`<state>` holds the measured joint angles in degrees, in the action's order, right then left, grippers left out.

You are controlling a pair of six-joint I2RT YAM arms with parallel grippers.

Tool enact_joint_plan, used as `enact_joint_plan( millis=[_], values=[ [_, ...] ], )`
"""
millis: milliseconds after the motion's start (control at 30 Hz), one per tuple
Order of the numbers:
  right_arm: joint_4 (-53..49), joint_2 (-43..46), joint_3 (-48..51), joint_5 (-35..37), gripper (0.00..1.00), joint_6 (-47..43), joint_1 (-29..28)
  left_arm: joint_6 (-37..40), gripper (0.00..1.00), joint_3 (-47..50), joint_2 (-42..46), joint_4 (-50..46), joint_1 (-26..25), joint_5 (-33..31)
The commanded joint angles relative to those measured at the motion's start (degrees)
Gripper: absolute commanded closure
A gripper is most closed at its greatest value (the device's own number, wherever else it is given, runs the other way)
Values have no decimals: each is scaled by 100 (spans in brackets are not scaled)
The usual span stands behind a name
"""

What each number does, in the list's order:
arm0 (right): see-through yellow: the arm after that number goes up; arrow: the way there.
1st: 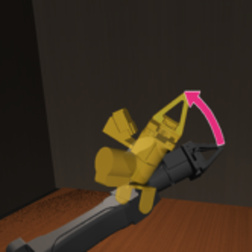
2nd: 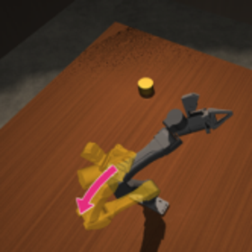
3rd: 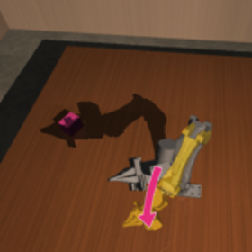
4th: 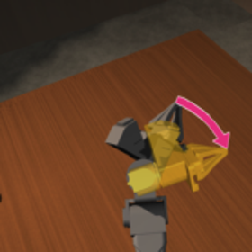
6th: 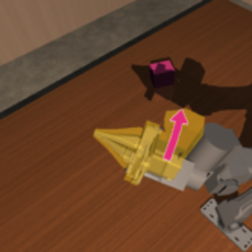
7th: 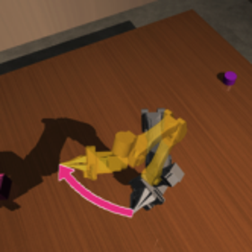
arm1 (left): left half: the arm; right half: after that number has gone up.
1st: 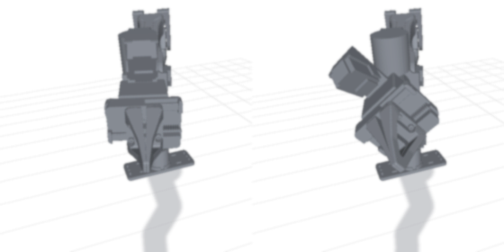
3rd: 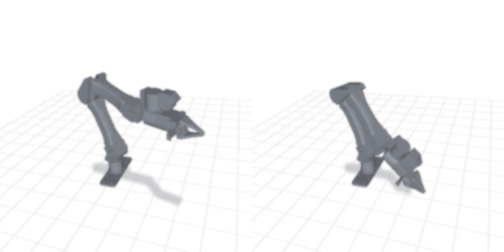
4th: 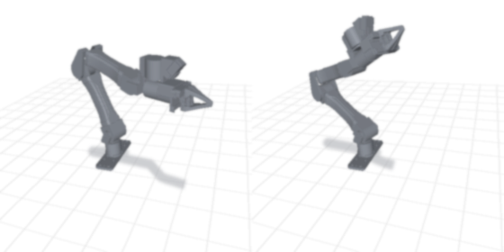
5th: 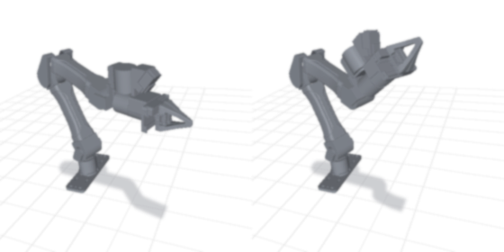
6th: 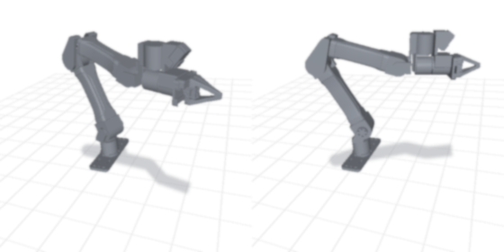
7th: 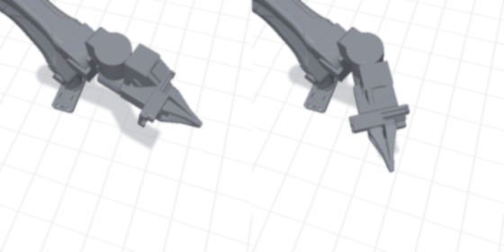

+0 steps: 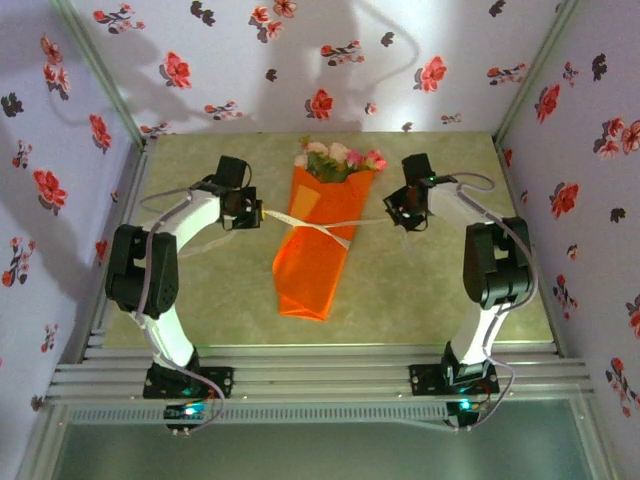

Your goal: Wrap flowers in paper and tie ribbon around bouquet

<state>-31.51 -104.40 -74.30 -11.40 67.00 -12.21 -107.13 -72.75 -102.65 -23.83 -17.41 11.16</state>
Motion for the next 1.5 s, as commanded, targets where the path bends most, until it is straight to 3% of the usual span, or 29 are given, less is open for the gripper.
enact_joint_plan(
  millis=[0, 133, 733, 1200, 1467],
  values=[
    [12, 283, 241, -79, 100, -210, 211, 100, 100, 211, 123, 314, 63, -24],
    [150, 216, 296, -347, 100, -270, 440, 121, 100, 244, 34, 489, 123, 46],
    [-136, 555, 639, -246, 100, -430, 964, 283, 100, 641, -111, 1065, 424, 200],
    [17, 695, 1134, -349, 100, -435, 2138, 208, 100, 983, -106, 1538, 836, 178],
    [-124, 697, 1121, 15, 100, -394, 2595, 198, 100, 1248, 104, 1590, 1089, 176]
  ],
)
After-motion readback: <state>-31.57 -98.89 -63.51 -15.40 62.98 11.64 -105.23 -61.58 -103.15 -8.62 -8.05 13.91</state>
